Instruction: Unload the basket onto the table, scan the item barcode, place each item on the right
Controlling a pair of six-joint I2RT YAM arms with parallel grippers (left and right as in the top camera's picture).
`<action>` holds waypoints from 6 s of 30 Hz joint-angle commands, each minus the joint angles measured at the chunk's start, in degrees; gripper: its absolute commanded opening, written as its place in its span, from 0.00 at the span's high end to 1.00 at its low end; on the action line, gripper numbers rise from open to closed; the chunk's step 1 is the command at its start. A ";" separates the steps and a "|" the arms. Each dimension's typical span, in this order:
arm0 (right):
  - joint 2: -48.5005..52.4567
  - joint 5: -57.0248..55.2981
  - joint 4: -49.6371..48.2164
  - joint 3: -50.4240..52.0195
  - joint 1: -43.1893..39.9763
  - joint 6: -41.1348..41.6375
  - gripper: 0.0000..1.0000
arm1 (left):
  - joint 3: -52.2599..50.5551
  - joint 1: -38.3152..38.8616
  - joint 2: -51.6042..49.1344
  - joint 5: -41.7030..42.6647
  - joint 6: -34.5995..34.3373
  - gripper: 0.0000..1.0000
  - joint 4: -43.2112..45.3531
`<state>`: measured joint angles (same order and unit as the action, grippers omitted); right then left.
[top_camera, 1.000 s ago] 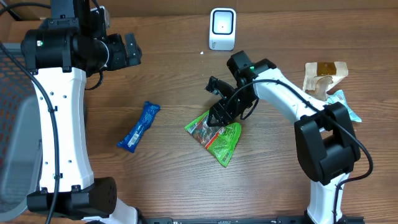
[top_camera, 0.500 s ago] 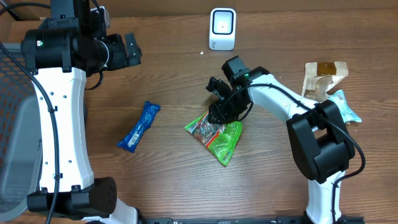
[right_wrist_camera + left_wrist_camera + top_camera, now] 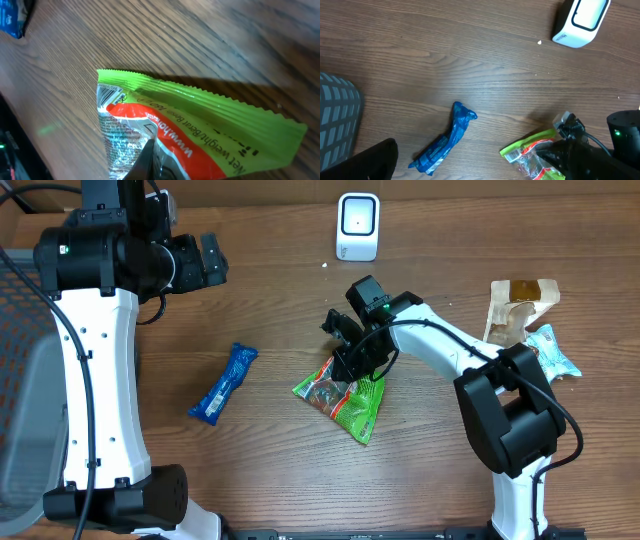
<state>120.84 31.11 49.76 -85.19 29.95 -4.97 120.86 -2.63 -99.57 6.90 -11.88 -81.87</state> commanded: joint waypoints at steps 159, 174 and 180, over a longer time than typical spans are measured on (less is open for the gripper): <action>-14.75 9.79 8.24 -20.57 -28.33 18.36 0.00 | 0.79 0.02 -0.09 0.20 -0.35 0.00 0.00; -11.41 -15.19 4.74 -13.77 -7.10 25.16 0.00 | 0.79 0.02 -0.09 0.17 -0.35 0.00 -0.02; -11.43 -13.94 5.88 -13.90 -12.72 25.11 0.00 | 0.79 0.07 -0.09 0.68 -4.74 0.00 1.16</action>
<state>109.47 18.20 55.13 -98.98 20.99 19.49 120.86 -2.63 -99.57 6.92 -12.53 -80.77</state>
